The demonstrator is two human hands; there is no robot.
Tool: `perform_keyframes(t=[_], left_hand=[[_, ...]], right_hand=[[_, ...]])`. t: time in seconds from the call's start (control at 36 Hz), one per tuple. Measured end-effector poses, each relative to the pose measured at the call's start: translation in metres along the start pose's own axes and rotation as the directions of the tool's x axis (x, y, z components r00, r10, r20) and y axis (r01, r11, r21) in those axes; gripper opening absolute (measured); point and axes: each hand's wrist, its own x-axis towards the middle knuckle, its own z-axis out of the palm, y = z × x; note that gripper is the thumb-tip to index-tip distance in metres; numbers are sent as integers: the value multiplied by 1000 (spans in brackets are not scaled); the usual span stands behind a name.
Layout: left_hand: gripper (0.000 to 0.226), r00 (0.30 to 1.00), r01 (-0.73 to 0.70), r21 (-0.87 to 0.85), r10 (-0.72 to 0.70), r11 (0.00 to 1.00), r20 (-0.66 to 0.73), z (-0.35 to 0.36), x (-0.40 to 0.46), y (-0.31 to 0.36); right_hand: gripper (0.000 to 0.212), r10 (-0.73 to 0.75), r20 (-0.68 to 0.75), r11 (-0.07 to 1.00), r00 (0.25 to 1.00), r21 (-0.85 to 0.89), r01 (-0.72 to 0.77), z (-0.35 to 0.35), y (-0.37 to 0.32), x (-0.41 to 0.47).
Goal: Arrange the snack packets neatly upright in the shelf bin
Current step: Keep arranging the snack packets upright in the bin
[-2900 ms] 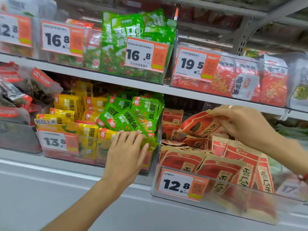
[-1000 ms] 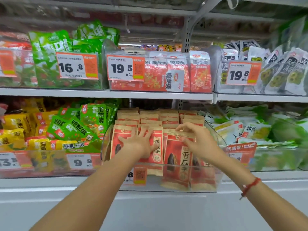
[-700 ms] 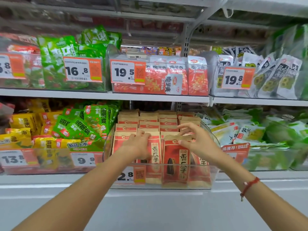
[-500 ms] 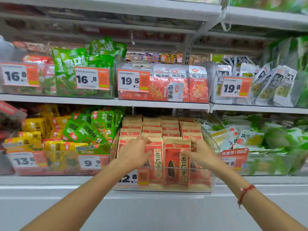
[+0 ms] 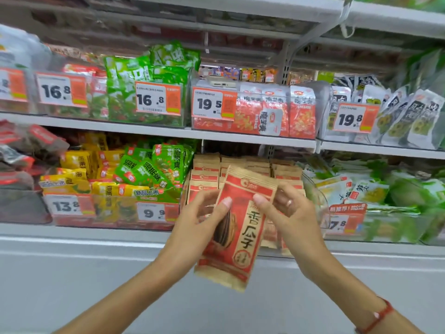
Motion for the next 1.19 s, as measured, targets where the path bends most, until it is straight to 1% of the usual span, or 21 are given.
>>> perform_keyframes(t=[0.06, 0.08, 0.19, 0.25, 0.33, 0.42, 0.53, 0.58, 0.64, 0.72, 0.75, 0.81, 0.83, 0.89, 0.92, 0.97, 1.0, 1.06, 1.11, 1.14, 1.19], left_hand=[[21, 1000, 20, -9, -20, 1000, 7, -7, -3, -2], [18, 999, 44, 1, -44, 999, 15, -11, -5, -6], [21, 977, 209, 47, -210, 977, 39, -28, -11, -29], [20, 961, 268, 44, -270, 962, 55, -30, -14, -36], [18, 948, 310, 8, -310, 951, 76, -28, -18, -39], [20, 928, 360, -9, -357, 933, 109, -26, -17, -40], [33, 889, 410, 39, -409, 911, 206, -26, -14, -36], [29, 871, 424, 79, -430, 902, 240, -28, -13, -33], [23, 864, 427, 100, -438, 899, 249, -30, -13, -33], [21, 885, 399, 92, -409, 912, 222, -31, -13, -35], [20, 899, 384, 71, -390, 921, 197, -31, -12, -35], [21, 924, 364, -1, -361, 931, 123, -30, -10, -36], [22, 931, 359, -45, -354, 932, 87, -30, -9, -37], [29, 937, 348, -104, -347, 932, 28, -28, -7, -37], [31, 940, 340, -122, -342, 932, 2, -27, -7, -37], [36, 944, 309, -149, -321, 940, -70, -23, -7, -37], [41, 946, 286, -143, -303, 948, -115, -21, -8, -35], [65, 949, 255, -109, -271, 961, -164, -17, -9, -30], [85, 958, 239, -72, -247, 968, -147, -13, -11, -23], [91, 964, 230, -48, -234, 972, -126, -10, -12, -19], [92, 969, 226, -16, -227, 974, -100, -6, -14, -15]], right_hand=[[22, 123, 18, 992, 992, 37, -123, 5, 9, -7], [22, 168, 34, 985, 985, 35, -170, 6, 14, -10], [20, 341, 131, 940, 931, -34, -340, 10, 27, -14], [20, 391, 146, 920, 909, -58, -387, 12, 32, -16], [17, 409, 127, 911, 904, -108, -397, 11, 35, -16], [15, 405, 91, 913, 910, -87, -398, 9, 36, -14], [15, 377, 19, 923, 926, -93, -374, 7, 38, -11], [16, 386, 19, 919, 922, -97, -382, 6, 39, -12], [19, 413, 42, 908, 910, -97, -408, 5, 41, -13], [23, 453, 120, 890, 884, -115, -441, 2, 41, -13], [26, 462, 164, 886, 871, -133, -445, 1, 41, -13], [42, 484, 265, 874, 834, -186, -448, 0, 40, -15], [47, 495, 296, 868, 817, -207, -451, 1, 40, -17], [39, 482, 309, 875, 820, -219, -432, 5, 39, -20], [36, 462, 299, 885, 835, -217, -412, 7, 39, -20], [37, 400, 253, 911, 881, -219, -350, 8, 40, -20], [38, 363, 221, 922, 905, -224, -315, 8, 39, -19], [38, 292, 161, 932, 943, -271, -242, 8, 39, -18], [38, 239, 127, 922, 963, -339, -185, 8, 38, -18], [38, 217, 118, 920, 969, -358, -163, 8, 38, -18], [36, 178, 122, 912, 976, -394, -117, 9, 36, -20]])
